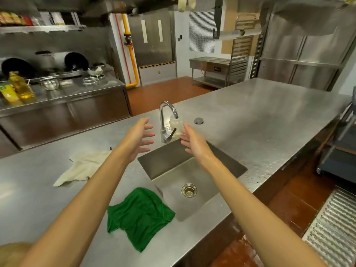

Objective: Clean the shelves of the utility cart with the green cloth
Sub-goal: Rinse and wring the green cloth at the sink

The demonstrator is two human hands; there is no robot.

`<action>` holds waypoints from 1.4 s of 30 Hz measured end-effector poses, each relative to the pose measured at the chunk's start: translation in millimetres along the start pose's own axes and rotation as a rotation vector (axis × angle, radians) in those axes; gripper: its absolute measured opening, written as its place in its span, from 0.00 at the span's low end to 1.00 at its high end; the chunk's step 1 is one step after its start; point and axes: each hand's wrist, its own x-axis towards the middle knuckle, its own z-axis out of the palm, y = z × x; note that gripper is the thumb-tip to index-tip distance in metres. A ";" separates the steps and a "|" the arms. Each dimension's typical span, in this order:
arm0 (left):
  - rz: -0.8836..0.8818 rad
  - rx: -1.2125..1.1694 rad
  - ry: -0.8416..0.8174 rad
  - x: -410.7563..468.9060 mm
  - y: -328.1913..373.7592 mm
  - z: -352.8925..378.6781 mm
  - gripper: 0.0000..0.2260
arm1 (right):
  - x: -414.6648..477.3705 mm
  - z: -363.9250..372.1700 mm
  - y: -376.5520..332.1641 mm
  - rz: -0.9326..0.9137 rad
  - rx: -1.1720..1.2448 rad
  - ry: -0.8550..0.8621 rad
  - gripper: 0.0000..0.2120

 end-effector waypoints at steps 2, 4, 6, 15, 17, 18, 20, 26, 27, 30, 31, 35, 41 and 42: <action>-0.014 0.001 0.025 13.2 -3.0 3.5 0.24 | 19.4 -0.4 6.1 0.009 -0.022 -0.032 0.30; -0.035 -0.001 0.063 27.3 -5.1 4.9 0.23 | 38.7 -2.2 12.9 0.031 -0.033 -0.062 0.30; -0.057 -0.002 0.108 39.1 -8.9 5.0 0.23 | 54.1 -4.3 20.7 0.053 -0.043 -0.108 0.29; -0.201 -0.025 0.185 52.3 -74.9 1.4 0.21 | 92.4 6.0 78.3 0.146 -0.054 -0.231 0.23; -0.250 -0.013 0.187 51.3 -96.2 2.9 0.22 | 95.7 13.8 94.6 0.153 -0.096 -0.247 0.22; -0.278 -0.011 0.190 50.9 -107.8 3.0 0.22 | 96.0 17.8 102.5 0.162 -0.112 -0.260 0.22; -0.333 -0.013 0.195 50.0 -131.0 0.9 0.22 | 94.9 26.2 117.5 0.193 -0.111 -0.292 0.22; -0.477 0.004 0.228 41.4 -197.2 -8.6 0.22 | 86.0 51.8 165.0 0.225 -0.246 -0.363 0.19; -0.500 0.010 0.243 37.6 -207.3 -8.4 0.21 | 83.5 54.8 174.9 0.228 -0.277 -0.374 0.17; -0.552 0.004 0.287 26.2 -236.3 -6.8 0.21 | 75.6 62.8 203.6 0.218 -0.423 -0.442 0.14; -0.564 -0.001 0.300 21.8 -244.9 -6.1 0.20 | 73.0 65.1 213.3 0.218 -0.464 -0.475 0.13; -0.596 -0.013 0.363 7.6 -284.1 -4.2 0.14 | 62.3 71.7 247.4 0.250 -0.619 -0.605 0.13; -0.695 0.016 0.319 -1.4 -322.5 -1.3 0.16 | 51.2 75.0 272.3 0.299 -0.780 -0.710 0.18; -0.697 0.072 0.308 -0.9 -328.7 -1.7 0.21 | 50.6 75.8 274.0 0.290 -0.819 -0.714 0.19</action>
